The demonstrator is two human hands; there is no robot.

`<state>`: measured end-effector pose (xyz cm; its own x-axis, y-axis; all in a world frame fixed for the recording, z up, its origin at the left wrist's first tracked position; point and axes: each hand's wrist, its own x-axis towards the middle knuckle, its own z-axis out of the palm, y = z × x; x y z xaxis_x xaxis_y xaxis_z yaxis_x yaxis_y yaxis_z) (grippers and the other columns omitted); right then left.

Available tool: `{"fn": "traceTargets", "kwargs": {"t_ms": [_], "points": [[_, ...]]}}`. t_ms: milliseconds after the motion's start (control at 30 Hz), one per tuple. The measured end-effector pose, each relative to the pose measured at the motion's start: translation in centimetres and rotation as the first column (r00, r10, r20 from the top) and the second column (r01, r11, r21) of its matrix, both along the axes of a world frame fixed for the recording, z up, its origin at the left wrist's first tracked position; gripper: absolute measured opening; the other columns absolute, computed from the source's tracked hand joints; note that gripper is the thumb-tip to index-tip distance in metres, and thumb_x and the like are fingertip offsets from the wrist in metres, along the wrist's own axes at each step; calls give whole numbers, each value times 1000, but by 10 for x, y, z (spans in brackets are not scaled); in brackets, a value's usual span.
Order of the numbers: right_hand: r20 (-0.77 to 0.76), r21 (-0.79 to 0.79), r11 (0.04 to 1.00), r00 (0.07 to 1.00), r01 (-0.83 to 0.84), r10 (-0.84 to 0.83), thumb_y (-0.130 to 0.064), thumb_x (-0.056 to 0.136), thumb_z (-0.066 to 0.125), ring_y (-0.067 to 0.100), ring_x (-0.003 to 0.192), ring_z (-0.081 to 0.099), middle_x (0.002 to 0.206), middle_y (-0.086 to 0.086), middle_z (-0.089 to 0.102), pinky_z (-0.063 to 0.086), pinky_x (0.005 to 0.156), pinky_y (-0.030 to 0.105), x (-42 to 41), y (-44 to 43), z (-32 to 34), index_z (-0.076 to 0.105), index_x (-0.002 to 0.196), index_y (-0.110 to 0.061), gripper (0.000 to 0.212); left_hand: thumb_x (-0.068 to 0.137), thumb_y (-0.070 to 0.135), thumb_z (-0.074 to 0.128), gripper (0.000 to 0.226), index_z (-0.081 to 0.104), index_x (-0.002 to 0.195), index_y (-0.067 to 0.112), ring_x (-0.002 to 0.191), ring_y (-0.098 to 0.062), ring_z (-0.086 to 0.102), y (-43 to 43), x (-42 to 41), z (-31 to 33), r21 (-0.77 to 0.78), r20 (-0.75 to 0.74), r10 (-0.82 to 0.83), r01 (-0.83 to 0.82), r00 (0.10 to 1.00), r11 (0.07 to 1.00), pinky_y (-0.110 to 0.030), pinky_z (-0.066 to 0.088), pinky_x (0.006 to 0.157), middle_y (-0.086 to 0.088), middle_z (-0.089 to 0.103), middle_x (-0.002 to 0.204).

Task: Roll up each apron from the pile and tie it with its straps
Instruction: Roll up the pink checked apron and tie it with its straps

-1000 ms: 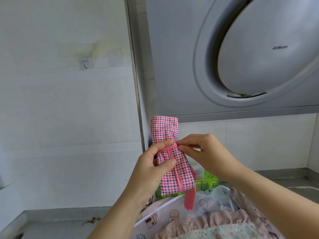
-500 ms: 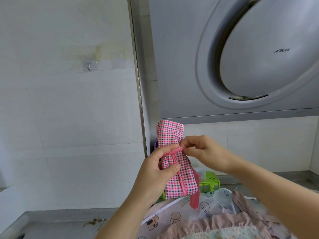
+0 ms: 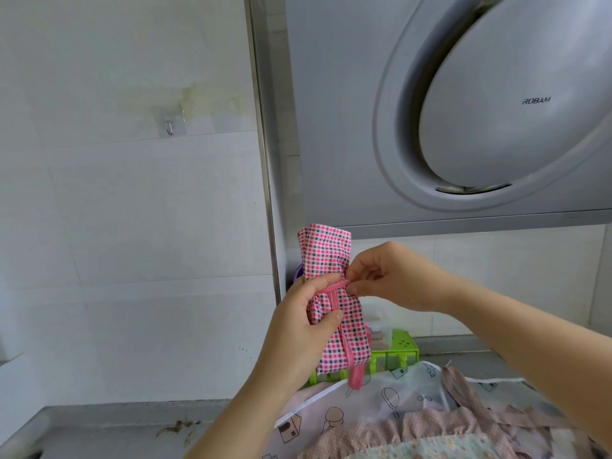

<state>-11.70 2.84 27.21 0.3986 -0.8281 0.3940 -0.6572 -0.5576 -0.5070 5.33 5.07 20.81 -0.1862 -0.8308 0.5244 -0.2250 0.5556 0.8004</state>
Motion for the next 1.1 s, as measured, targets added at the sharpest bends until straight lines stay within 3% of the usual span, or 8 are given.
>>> {"fn": "traceTargets", "kwargs": {"t_ms": [167, 300, 433, 600, 733, 833, 967, 1100], "points": [[-28, -146, 987, 997, 70, -75, -5, 76, 72, -1, 58, 57, 65, -15, 61, 49, 64, 14, 5, 3, 3, 62, 77, -27, 23, 91, 12, 61, 44, 54, 112, 51, 108, 8, 54, 0, -2, 3, -84, 22, 50, -48, 998, 995, -7, 48, 81, 28, 52, 121], [-258, -241, 968, 957, 70, -133, -8, 76, 65, 4, 60, 53, 62, -16, 54, 45, 60, 14, 8, 12, 13, 63, 81, -22, 15, 91, 13, 60, 45, 51, 111, 52, 105, 17, 50, 2, -4, 4, -89, 20, 64, -62, 998, 994, 0, 43, 76, 33, 50, 118], [-343, -349, 934, 916, 81, -207, -12, 80, 57, 14, 71, 58, 70, -12, 59, 52, 71, 31, 11, 20, 15, 67, 84, -18, 12, 91, 17, 61, 42, 53, 115, 50, 111, 7, 53, 3, -4, 3, -65, -17, 70, -71, 997, 995, -10, 48, 87, 30, 52, 122], [-189, -390, 910, 955, 141, -229, -16, 85, 58, 14, 79, 62, 84, -5, 69, 52, 74, 30, 8, 28, 8, 72, 92, -19, 16, 91, 13, 60, 41, 56, 110, 49, 108, -8, 61, 2, -1, 11, -6, -129, 21, -22, 991, 1000, -25, 56, 86, 17, 58, 125], [75, -182, 965, 981, 189, -178, -14, 83, 62, 8, 72, 62, 75, -10, 65, 53, 70, 27, 4, 27, 11, 63, 74, -23, 12, 91, 11, 60, 42, 57, 108, 50, 107, -8, 62, 3, 3, 12, 18, -152, 7, -5, 988, 1000, -26, 57, 84, 16, 59, 123], [183, -18, 994, 978, 105, -100, -25, 84, 67, 2, 71, 65, 77, -9, 69, 53, 66, 19, 3, 23, 8, 67, 80, -21, 6, 91, 12, 60, 42, 57, 107, 50, 102, -7, 64, 5, 2, 14, 29, -153, 12, -8, 988, 1000, -24, 58, 77, 15, 59, 122], [229, 39, 998, 971, 57, -64, -24, 86, 67, 4, 68, 66, 72, -8, 70, 56, 70, 23, 1, 18, 1, 66, 75, -22, 11, 90, 12, 61, 41, 58, 105, 49, 94, -3, 65, 8, 0, 16, 49, -195, -13, 23, 981, 999, -19, 55, 67, 13, 60, 119], [147, -11, 1000, 989, -9, 10, -17, 90, 61, 7, 71, 64, 74, -10, 68, 55, 75, 26, -2, 21, 2, 62, 75, -23, 16, 88, 8, 62, 42, 67, 99, 48, 94, -13, 68, 8, -1, 14, 121, -330, -63, 109, 942, 987, -32, 58, 74, 5, 65, 115]]}}
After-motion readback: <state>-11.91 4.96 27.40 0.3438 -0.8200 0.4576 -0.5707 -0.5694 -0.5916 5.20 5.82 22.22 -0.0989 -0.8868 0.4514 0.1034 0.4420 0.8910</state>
